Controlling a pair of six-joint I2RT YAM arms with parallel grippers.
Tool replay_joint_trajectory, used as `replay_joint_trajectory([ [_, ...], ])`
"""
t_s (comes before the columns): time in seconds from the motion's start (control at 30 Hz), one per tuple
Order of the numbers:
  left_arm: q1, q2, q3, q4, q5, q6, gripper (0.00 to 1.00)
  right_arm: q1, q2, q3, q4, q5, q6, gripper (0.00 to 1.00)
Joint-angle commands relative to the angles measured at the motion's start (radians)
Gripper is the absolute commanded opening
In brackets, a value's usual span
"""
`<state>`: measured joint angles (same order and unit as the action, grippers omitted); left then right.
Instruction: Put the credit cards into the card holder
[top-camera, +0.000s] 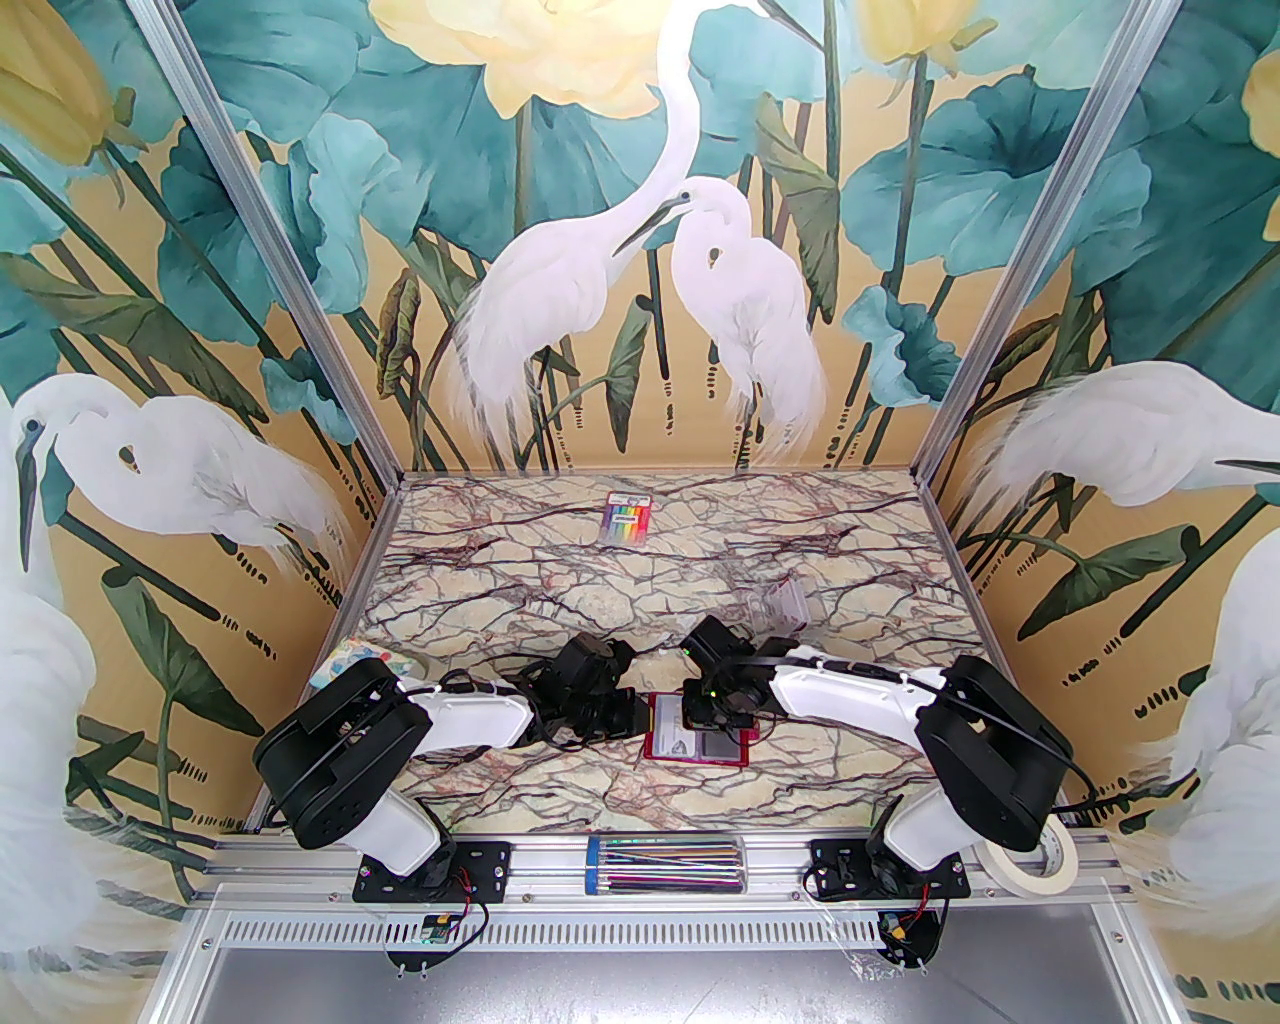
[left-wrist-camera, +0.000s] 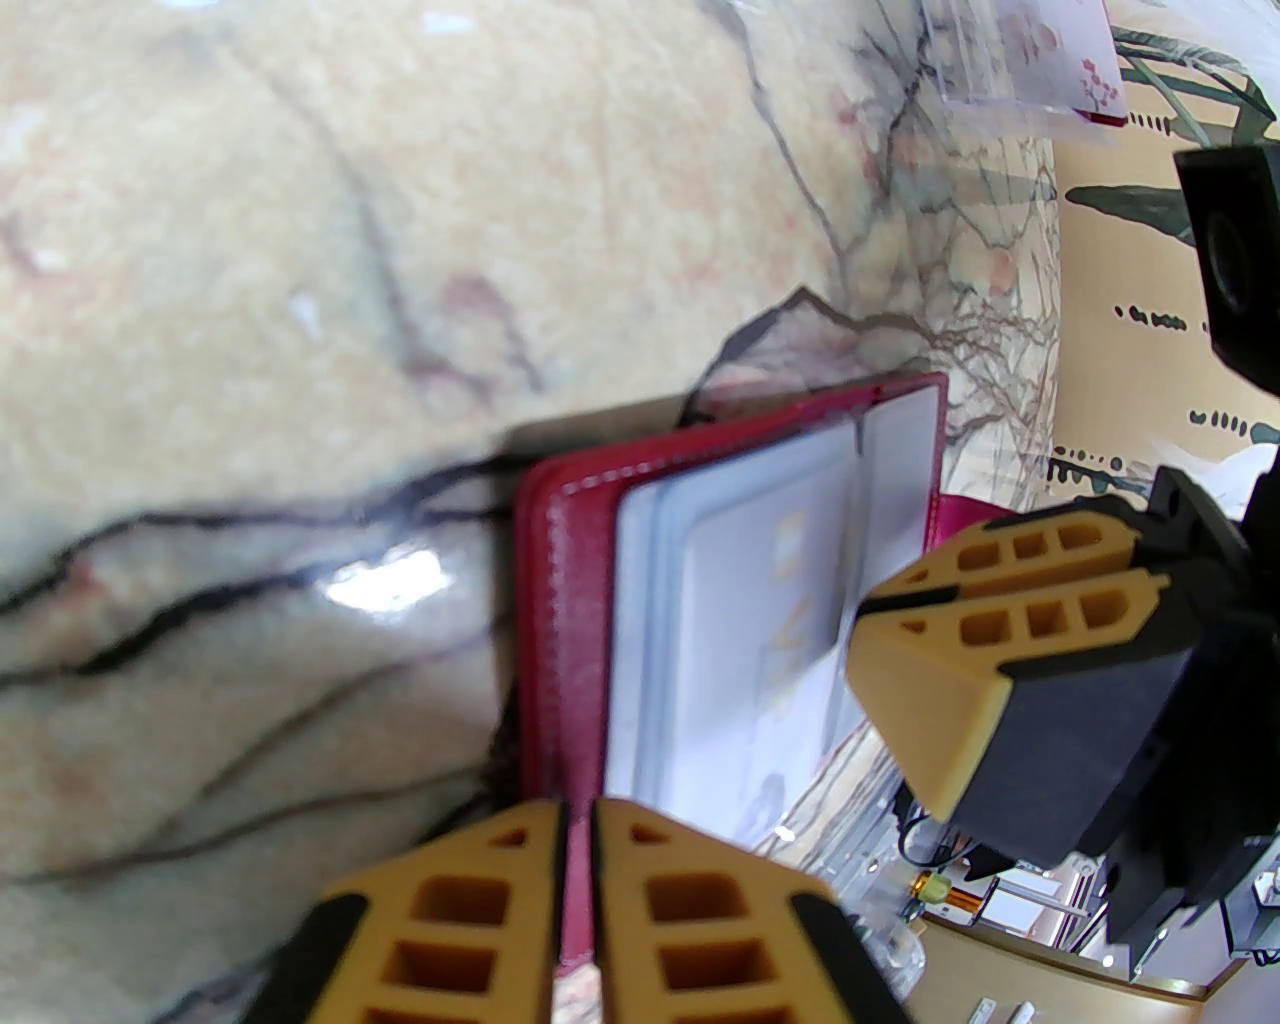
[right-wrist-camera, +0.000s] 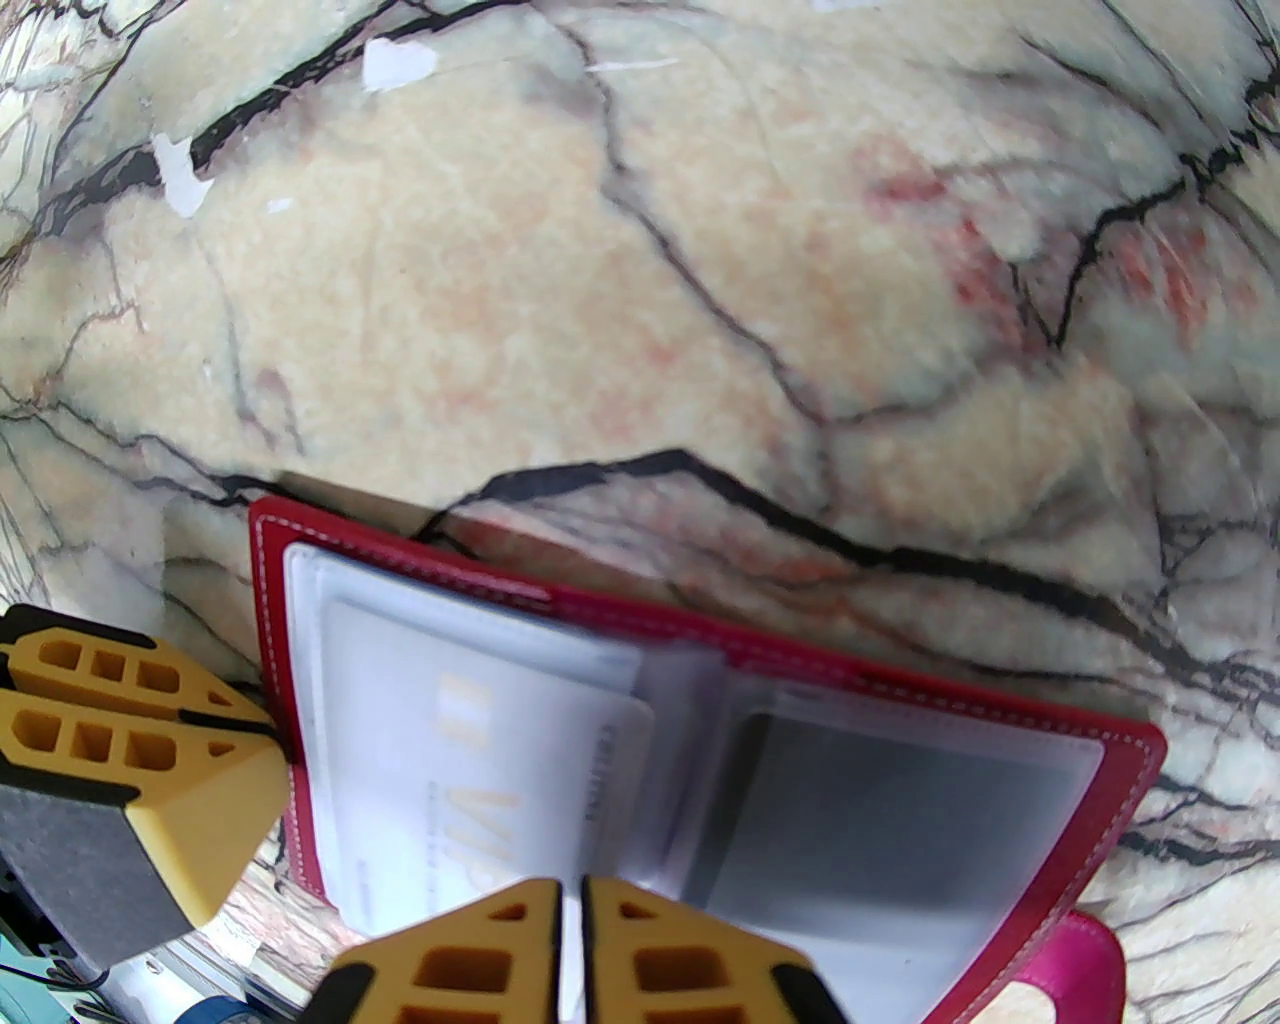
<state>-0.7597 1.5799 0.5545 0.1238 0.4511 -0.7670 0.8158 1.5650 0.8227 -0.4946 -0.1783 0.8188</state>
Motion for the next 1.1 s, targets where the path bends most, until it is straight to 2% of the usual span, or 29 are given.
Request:
replay_joint_trajectory([
  [0.0, -0.006, 0.013, -0.005, 0.011, 0.011, -0.003, 0.13, -0.007, -0.001, -0.013, -0.013, 0.022, 0.014, 0.13],
  [0.5, -0.006, 0.017, -0.005, 0.012, 0.011, -0.003, 0.13, -0.007, 0.010, -0.027, 0.003, 0.019, 0.017, 0.07],
  [1.07, -0.006, -0.026, 0.006, -0.033, -0.003, 0.004, 0.13, -0.007, 0.053, -0.047, 0.035, 0.000, 0.018, 0.06],
])
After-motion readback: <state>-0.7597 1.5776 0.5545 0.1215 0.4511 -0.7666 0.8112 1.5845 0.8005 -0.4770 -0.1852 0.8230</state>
